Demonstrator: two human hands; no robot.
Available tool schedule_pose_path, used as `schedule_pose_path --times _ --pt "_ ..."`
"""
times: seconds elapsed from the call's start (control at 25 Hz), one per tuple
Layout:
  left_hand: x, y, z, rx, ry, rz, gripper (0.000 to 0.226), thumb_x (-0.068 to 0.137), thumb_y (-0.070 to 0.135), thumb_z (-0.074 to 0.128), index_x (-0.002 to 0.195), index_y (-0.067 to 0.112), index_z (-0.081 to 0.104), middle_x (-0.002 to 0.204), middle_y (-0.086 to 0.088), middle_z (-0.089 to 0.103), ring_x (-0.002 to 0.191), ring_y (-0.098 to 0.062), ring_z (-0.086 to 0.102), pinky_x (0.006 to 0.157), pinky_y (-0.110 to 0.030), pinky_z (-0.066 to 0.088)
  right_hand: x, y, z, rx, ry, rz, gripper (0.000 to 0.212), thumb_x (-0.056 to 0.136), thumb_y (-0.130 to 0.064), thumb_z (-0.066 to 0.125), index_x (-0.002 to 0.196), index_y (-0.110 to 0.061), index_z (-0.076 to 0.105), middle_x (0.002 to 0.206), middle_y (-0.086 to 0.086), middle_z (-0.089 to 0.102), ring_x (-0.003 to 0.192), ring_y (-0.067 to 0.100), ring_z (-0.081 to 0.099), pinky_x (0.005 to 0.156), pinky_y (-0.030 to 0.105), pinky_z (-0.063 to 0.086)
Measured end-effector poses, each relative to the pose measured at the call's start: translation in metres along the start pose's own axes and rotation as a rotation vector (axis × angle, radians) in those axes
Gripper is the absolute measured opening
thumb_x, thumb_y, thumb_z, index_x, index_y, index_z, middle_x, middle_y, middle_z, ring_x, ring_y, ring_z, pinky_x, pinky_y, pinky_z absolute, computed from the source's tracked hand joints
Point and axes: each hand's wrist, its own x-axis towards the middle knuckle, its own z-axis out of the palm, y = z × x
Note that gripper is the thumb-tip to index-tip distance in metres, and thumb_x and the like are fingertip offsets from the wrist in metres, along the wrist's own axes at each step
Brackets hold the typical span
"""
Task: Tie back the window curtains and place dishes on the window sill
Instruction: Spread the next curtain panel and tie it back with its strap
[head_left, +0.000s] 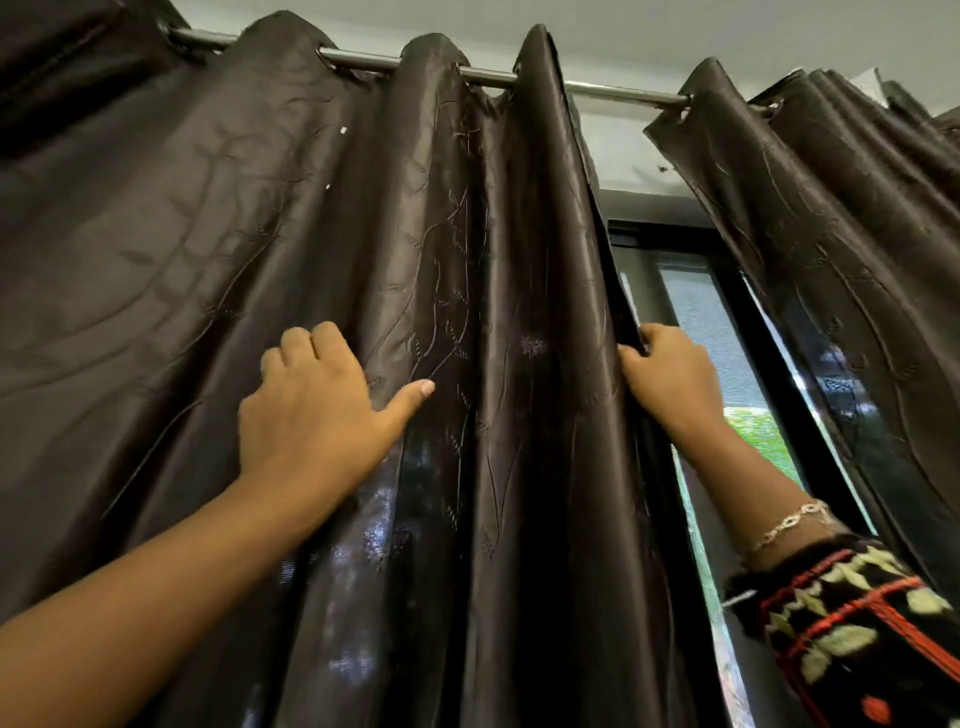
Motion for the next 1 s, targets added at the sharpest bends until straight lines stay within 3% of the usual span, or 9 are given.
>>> schedule_pose_path --times 0.16,0.24,0.44,0.52,0.64,0.72,0.84,0.92,1.0 --pt "0.007 -0.002 0.004 0.0 -0.048 -0.032 0.021 0.09 0.026 0.049 0.088 0.009 0.036 0.101 -0.023 0.058 0.084 -0.041 0.053 0.064 -0.036 0.031 -0.001 0.01 -0.001 -0.076 -0.023 -0.01 0.026 0.093 -0.024 0.045 0.094 -0.004 0.061 0.084 0.016 0.057 0.074 0.027 0.042 0.064 0.033 0.032" --pt "0.008 0.0 0.008 -0.106 -0.033 0.025 0.012 0.088 0.011 0.044 0.08 0.008 0.035 0.083 -0.02 0.056 0.074 -0.039 0.048 0.062 -0.036 0.031 -0.002 0.01 0.001 -0.079 -0.019 -0.026 0.026 0.094 -0.024 0.044 0.095 -0.003 0.06 0.089 0.02 0.059 0.078 0.032 0.048 0.066 0.033 0.033" --pt "0.006 0.033 0.025 -0.27 -0.058 0.23 0.013 0.087 0.007 0.043 0.076 0.008 0.036 0.076 -0.021 0.054 0.08 -0.045 0.053 0.06 -0.034 0.027 -0.005 0.004 0.007 -0.077 -0.049 -0.061 0.027 0.095 -0.022 0.042 0.099 -0.002 0.058 0.101 0.024 0.061 0.096 0.04 0.055 0.067 0.035 0.033" --pt "0.008 0.049 0.034 -0.312 -0.097 0.259 0.006 0.088 0.007 0.043 0.083 0.005 0.043 0.087 -0.023 0.06 0.086 -0.043 0.055 0.061 -0.033 0.028 -0.006 0.004 0.008 -0.075 -0.066 -0.083 0.026 0.095 -0.022 0.041 0.098 -0.003 0.058 0.1 0.022 0.062 0.095 0.039 0.056 0.066 0.034 0.033" --pt "0.01 0.077 0.045 -0.367 -0.162 0.262 0.017 0.088 0.009 0.043 0.1 -0.001 0.05 0.103 -0.023 0.061 0.096 -0.041 0.055 0.072 -0.038 0.042 -0.007 0.01 0.007 -0.073 -0.071 -0.097 0.024 0.095 -0.022 0.041 0.096 -0.005 0.057 0.1 0.021 0.062 0.093 0.038 0.056 0.065 0.033 0.032" --pt "0.006 0.105 0.049 -0.423 -0.203 0.29 0.006 0.087 0.008 0.043 0.085 0.003 0.042 0.102 -0.025 0.06 0.096 -0.043 0.054 0.068 -0.036 0.035 -0.008 0.016 0.005 -0.064 -0.079 -0.089 0.02 0.094 -0.02 0.041 0.089 -0.007 0.055 0.097 0.02 0.062 0.084 0.035 0.053 0.064 0.033 0.032" --pt "-0.003 0.147 0.047 -0.535 -0.258 0.343 0.022 0.085 0.009 0.044 0.07 0.01 0.028 0.091 -0.025 0.058 0.091 -0.044 0.052 0.061 -0.031 0.023 -0.01 0.024 0.001 -0.061 -0.103 -0.071 0.017 0.092 -0.017 0.04 0.084 -0.009 0.053 0.093 0.018 0.062 0.073 0.029 0.044 0.062 0.033 0.032" --pt "-0.005 0.156 0.042 -0.576 -0.269 0.326 0.031 0.085 0.008 0.043 0.061 0.015 0.024 0.077 -0.018 0.05 0.085 -0.042 0.051 0.06 -0.031 0.023 -0.011 0.027 -0.001 -0.067 -0.106 -0.066 0.017 0.092 -0.017 0.04 0.082 -0.009 0.051 0.092 0.018 0.062 0.072 0.029 0.044 0.061 0.033 0.031" --pt "-0.005 0.147 0.038 -0.553 -0.245 0.289 0.033 0.085 0.01 0.043 0.061 0.018 0.023 0.079 -0.02 0.052 0.083 -0.041 0.051 0.061 -0.032 0.026 -0.011 0.027 0.0 -0.072 -0.1 -0.067 0.021 0.093 -0.02 0.04 0.087 -0.007 0.055 0.095 0.019 0.062 0.078 0.033 0.051 0.063 0.033 0.033"
